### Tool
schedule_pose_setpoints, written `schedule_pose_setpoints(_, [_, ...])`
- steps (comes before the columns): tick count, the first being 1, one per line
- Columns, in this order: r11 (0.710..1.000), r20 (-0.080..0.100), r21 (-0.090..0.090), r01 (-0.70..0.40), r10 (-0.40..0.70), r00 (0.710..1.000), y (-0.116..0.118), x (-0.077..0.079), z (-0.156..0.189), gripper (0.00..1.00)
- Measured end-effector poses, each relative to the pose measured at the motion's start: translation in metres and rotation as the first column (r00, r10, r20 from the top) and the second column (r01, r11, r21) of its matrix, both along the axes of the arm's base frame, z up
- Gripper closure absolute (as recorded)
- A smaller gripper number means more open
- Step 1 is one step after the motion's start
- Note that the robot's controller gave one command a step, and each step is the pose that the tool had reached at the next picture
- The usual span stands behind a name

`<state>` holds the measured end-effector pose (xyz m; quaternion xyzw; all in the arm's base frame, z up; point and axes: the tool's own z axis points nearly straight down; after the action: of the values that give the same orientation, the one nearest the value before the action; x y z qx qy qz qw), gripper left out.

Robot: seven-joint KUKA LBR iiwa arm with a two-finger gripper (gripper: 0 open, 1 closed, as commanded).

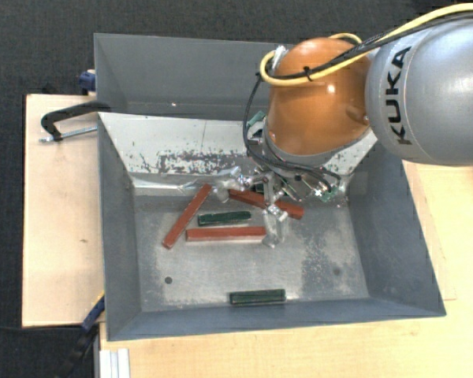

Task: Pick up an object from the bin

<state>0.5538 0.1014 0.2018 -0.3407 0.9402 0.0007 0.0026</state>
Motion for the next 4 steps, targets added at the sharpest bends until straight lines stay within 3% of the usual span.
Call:
schedule_pose_setpoints(1, [0.999,0.007,0.0,-0.048,0.048,0.999,0.0,0.011,-0.036,0.0])
schedule_pose_setpoints(2, [0.996,0.002,-0.001,-0.084,0.084,0.996,-0.011,0.017,-0.094,0.0])
schedule_pose_setpoints(3, [1.0,-0.007,-0.002,-0.018,0.018,1.0,-0.007,0.017,-0.12,0.0])
schedule_pose_setpoints(4, [0.972,0.004,0.003,-0.234,0.234,0.972,0.026,0.047,-0.127,1.0])
